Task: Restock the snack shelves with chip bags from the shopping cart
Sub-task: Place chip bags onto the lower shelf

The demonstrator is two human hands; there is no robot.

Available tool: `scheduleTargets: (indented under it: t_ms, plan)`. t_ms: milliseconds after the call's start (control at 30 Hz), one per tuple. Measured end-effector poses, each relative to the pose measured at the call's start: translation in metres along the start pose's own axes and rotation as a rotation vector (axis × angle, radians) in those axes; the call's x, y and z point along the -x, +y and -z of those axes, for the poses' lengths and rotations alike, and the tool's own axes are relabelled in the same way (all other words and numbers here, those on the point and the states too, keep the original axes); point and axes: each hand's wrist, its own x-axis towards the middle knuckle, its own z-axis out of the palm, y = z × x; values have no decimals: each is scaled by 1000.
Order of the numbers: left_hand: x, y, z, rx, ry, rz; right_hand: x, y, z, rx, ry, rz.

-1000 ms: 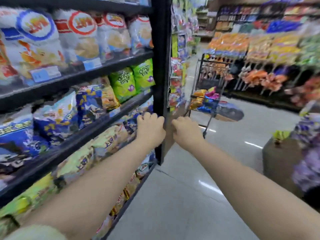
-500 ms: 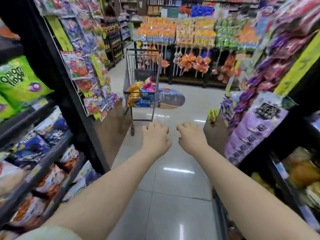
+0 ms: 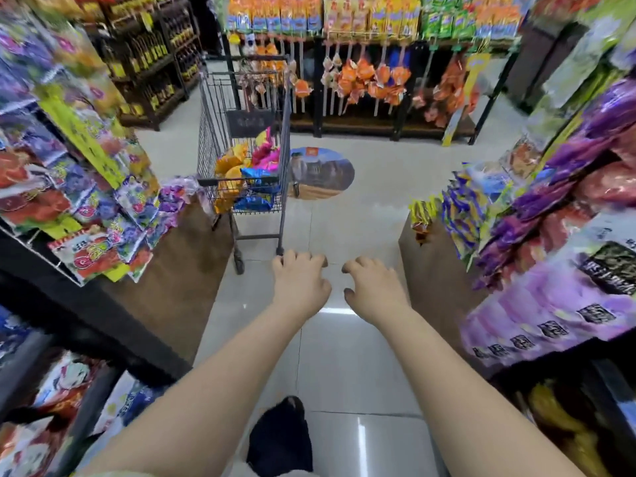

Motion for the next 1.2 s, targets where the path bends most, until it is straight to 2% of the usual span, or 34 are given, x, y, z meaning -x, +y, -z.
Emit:
scheduleTargets:
  t_ms: [300,533,700,900,1100,1200]
  plan:
    - [-211,-46,-9,66,-100,-99,-201,17,2,-6,-40,-88]
    - [-361,-45,-32,76,-104,-72,-345,73,2,-55,-92,-94]
    - [-491,-51,-37,96,-47,69,-474,117,11,-57,-58,15]
    - [-622,-67,-11,153,-9,211,-625,154,34,-108,-124,135]
    - [-688,-137,-13,170,25,516,-750,133,28,-150,-180,318]
    - [-722,-177,-21,213,27,606,-810,112,20,-122,-207,427]
